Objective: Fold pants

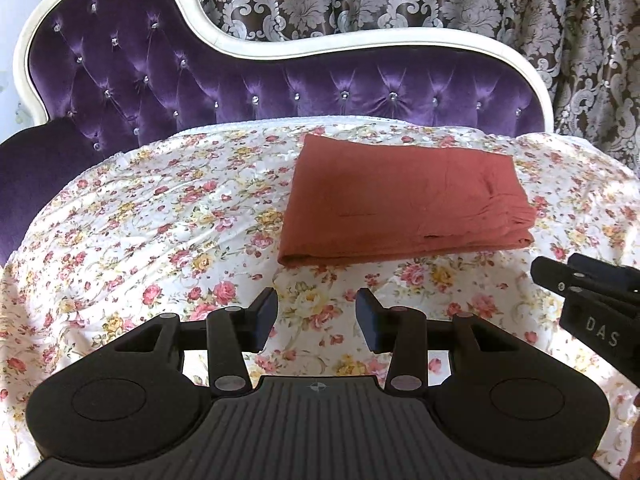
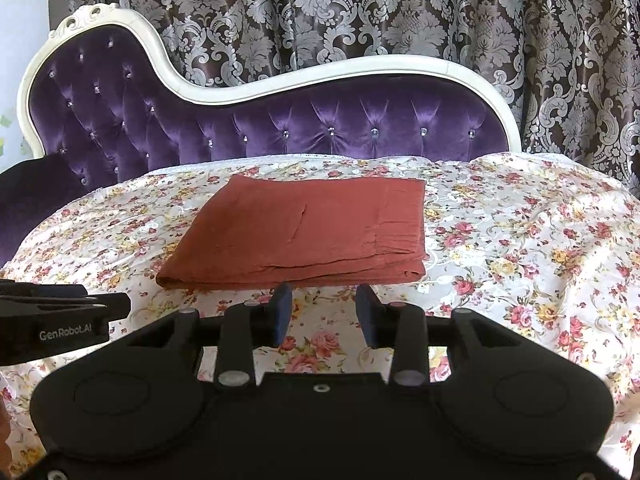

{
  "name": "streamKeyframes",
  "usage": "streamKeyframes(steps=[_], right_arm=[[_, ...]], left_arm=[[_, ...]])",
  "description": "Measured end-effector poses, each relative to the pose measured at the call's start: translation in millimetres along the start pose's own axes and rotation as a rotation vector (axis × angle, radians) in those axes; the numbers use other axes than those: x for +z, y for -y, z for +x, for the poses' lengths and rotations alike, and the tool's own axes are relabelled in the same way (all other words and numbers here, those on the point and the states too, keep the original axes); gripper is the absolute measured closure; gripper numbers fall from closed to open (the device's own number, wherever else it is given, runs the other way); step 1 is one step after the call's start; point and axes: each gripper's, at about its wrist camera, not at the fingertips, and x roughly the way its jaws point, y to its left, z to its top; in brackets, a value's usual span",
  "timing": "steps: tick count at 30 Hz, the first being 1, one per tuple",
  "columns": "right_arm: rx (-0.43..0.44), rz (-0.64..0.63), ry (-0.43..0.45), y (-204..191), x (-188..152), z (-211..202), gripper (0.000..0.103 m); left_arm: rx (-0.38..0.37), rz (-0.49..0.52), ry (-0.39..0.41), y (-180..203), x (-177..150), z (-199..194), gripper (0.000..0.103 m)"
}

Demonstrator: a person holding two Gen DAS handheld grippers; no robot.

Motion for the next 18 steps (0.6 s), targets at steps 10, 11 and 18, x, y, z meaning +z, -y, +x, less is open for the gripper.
streamKeyframes(steps=[10,11,18], right_arm=[[0.0,-0.003,-0.011,-3.5,0.0,0.8,0.056],[-0.001,-0.003,-0.011,-3.8,0.2,0.8,0.056],[-0.004,-0.004,-0.011,-5.0,0.7,1.7,0.056]], left_arm=[[-0.008,0.001,-0.002,-1.1,0.3,-0.8,0.06],[-0.006,0.0,-0.003,-1.1,0.3,-0.4,0.06],[-0.006,-0.01,-0.007,-4.1,0.4,1.0,0.06]])
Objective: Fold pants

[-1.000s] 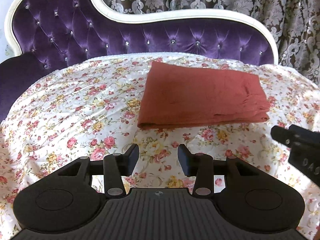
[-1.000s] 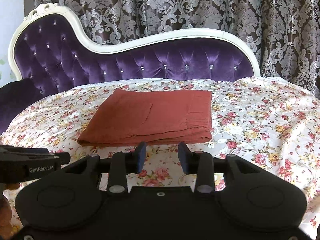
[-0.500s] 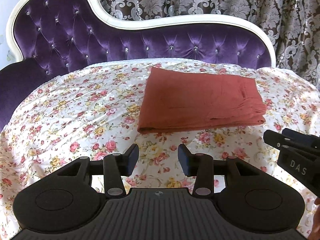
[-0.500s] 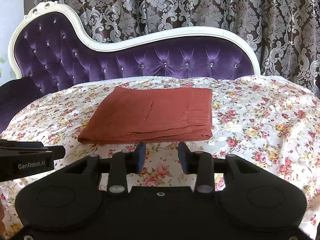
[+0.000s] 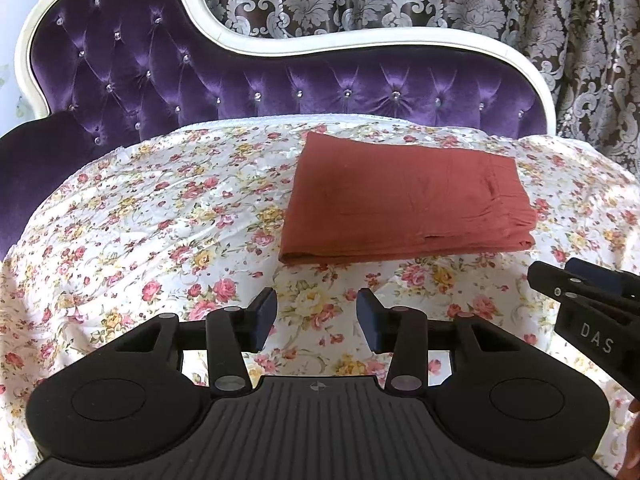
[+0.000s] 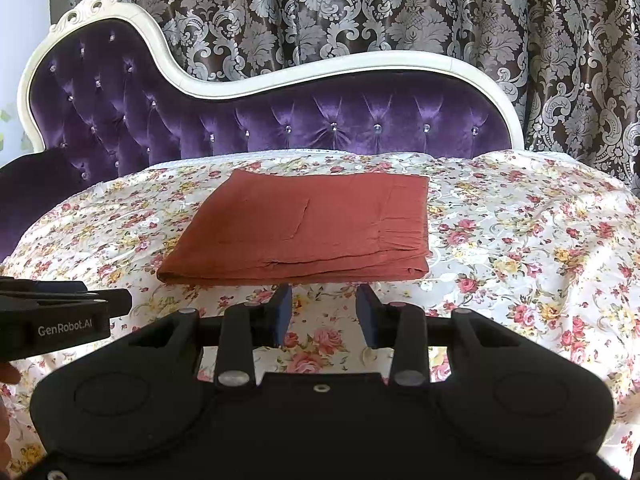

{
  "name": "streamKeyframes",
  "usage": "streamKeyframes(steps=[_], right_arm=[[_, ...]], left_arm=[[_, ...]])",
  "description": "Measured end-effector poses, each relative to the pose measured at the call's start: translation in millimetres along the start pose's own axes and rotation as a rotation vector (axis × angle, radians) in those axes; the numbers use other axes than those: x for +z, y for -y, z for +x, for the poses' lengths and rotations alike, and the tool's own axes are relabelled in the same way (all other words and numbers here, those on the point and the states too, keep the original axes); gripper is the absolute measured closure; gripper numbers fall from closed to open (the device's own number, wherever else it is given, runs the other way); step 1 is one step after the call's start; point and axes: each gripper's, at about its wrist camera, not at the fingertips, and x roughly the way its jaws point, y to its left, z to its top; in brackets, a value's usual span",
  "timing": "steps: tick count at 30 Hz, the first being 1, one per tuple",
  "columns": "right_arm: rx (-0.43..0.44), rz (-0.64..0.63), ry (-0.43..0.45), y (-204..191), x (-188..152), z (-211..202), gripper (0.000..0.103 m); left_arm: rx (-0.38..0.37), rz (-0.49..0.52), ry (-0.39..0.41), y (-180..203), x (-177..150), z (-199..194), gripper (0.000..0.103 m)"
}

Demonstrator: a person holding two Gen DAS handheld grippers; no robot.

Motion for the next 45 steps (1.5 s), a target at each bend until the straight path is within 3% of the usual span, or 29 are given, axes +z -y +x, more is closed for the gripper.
streamKeyframes(steps=[10,14,45], right_arm=[[-0.003,-0.003,-0.005,0.6,-0.8,0.8,0.056],[-0.005,-0.003,-0.006,0.4,-1.1,0.8,0.056],[-0.012,-0.003,-0.02,1.1,-4.1,5.5,0.056]], left_arm=[[-0.006,0.002,-0.004,1.4,-0.4,1.7,0.06],[-0.004,-0.008,-0.004,1.1,-0.5,2.3,0.051],[-0.031,0.005,-0.007,3.2,-3.4,10.2,0.051]])
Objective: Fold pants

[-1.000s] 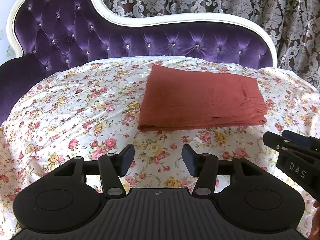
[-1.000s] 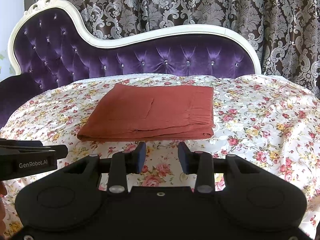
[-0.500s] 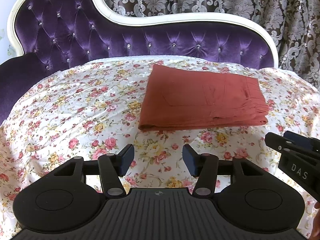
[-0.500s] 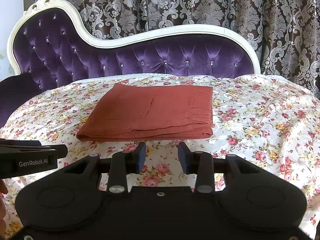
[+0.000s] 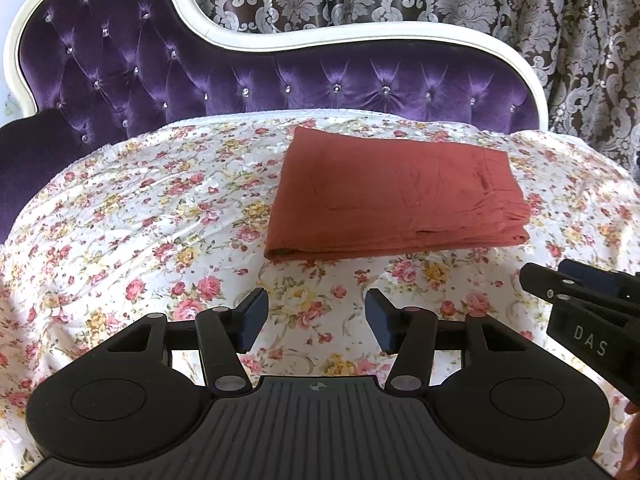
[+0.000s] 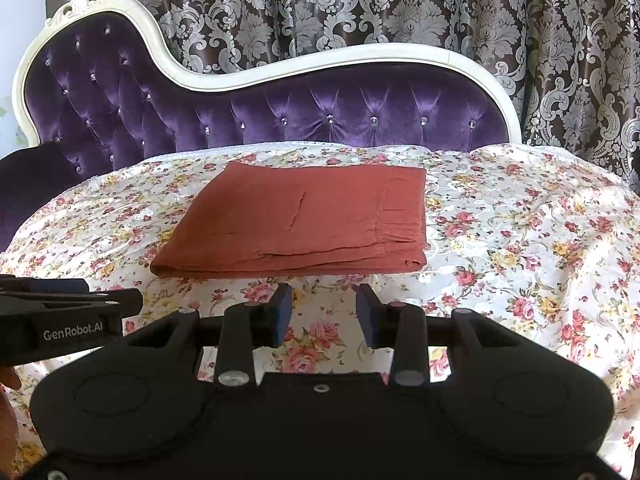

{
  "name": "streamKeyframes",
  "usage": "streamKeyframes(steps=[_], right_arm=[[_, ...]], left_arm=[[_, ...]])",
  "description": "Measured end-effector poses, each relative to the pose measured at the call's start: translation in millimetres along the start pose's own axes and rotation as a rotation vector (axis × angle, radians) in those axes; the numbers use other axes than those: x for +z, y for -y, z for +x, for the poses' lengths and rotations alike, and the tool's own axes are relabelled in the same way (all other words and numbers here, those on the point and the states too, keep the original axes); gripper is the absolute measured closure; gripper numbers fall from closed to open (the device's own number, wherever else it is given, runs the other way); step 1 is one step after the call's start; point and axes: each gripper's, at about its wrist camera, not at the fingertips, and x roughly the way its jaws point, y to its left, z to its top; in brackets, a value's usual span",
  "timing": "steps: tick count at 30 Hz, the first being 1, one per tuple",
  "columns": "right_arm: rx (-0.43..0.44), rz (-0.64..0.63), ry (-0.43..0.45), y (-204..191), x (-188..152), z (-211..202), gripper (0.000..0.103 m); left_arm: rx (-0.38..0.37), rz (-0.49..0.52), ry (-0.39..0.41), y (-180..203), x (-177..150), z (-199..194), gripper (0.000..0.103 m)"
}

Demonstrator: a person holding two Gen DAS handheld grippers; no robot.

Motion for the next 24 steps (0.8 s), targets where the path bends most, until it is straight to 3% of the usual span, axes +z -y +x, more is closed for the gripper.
streamKeyframes(steps=[13,24], right_arm=[[-0.002,-0.002,-0.02,-3.7,-1.5,7.3,0.056],[-0.001,0.001,-0.056,-5.5,-3.3,20.2,0.056]], left_arm=[[-0.038,-0.003,-0.046,-3.0,-1.0,12.1,0.051],[-0.026,-0.002,-0.068,0.0,-1.4,24.3,0.051]])
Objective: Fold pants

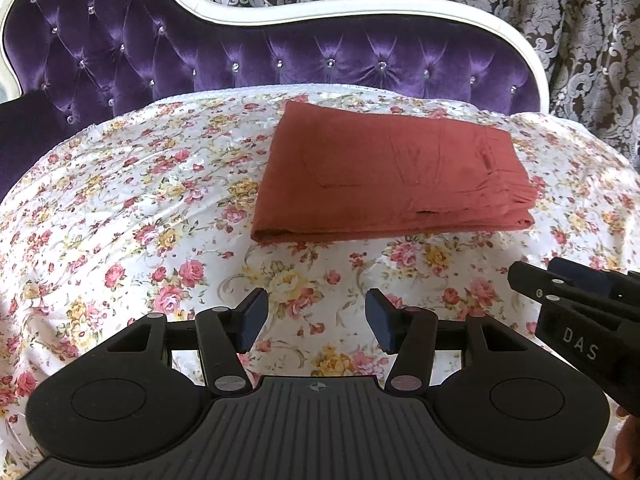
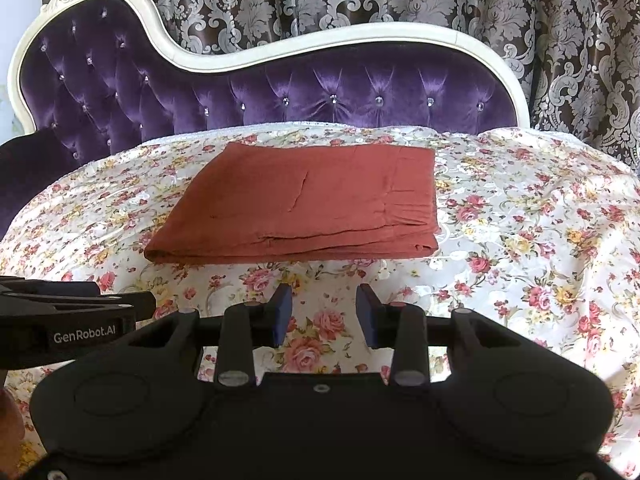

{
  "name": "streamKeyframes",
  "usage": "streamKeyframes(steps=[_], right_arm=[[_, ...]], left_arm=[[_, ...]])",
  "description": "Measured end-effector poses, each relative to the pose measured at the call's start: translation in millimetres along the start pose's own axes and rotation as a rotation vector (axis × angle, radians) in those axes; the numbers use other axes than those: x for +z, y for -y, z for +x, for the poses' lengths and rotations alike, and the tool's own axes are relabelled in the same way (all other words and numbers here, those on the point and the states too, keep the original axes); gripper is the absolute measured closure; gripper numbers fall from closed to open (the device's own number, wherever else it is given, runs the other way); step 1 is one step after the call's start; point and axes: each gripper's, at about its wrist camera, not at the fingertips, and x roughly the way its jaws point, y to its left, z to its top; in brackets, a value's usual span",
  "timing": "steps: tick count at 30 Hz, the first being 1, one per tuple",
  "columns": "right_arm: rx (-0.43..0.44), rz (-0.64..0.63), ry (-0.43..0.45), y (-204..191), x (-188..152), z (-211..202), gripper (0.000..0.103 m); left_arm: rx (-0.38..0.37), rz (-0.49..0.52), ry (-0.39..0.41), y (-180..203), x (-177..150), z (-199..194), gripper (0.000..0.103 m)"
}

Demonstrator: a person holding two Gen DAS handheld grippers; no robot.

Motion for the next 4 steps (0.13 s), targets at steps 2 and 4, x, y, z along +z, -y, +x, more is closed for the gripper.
streamKeyframes(steps=[2,4], right_arm=[[-0.002,0.003,-0.006,0.6,0.7,2.4,0.056],[-0.004,0.007,-0.011,2.0,2.2,5.2,0.056]], left_arm=[[-0.001,0.0,-0.012,0.8,1.3,2.8,0.051],[-0.008,0.0,-0.017,1.3,2.9,5.0,0.051]])
